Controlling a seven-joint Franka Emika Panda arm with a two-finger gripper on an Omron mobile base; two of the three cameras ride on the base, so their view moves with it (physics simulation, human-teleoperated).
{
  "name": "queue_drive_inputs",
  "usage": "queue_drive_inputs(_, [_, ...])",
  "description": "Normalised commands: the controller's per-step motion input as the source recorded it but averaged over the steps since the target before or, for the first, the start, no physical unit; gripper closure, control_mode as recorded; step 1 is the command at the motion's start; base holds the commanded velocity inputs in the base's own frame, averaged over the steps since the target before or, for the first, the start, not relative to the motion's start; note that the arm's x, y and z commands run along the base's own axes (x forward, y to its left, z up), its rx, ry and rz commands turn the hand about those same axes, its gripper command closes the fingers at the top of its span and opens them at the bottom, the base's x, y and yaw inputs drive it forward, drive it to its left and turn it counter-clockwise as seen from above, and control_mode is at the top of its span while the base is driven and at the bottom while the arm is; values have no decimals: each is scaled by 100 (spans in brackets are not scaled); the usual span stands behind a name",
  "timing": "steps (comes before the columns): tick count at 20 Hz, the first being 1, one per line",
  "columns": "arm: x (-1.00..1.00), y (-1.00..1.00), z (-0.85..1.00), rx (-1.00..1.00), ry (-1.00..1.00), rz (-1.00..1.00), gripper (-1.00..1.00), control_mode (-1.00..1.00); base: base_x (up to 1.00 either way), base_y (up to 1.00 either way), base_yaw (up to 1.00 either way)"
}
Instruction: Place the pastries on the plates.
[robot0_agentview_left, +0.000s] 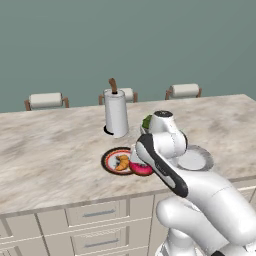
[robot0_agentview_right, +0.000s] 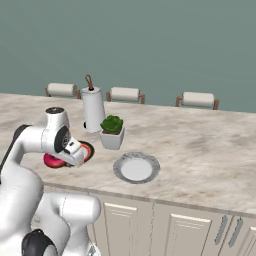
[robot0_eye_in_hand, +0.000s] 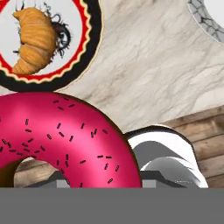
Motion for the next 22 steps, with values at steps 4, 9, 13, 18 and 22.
queue_drive_inputs(4, [16, -100, 14, 0, -2, -8, 100, -100, 0, 0, 0])
queue_drive_inputs(9, [58, -100, 1, 0, 0, 0, 100, -100, 0, 0, 0])
queue_drive_inputs(13, [73, -100, 2, 0, 0, 0, 100, -100, 0, 0, 0])
queue_drive_inputs(18, [59, -82, 0, -4, 0, -3, 100, -100, 0, 0, 0])
queue_drive_inputs(22, [53, -68, 2, -10, 0, -10, 100, -100, 0, 0, 0])
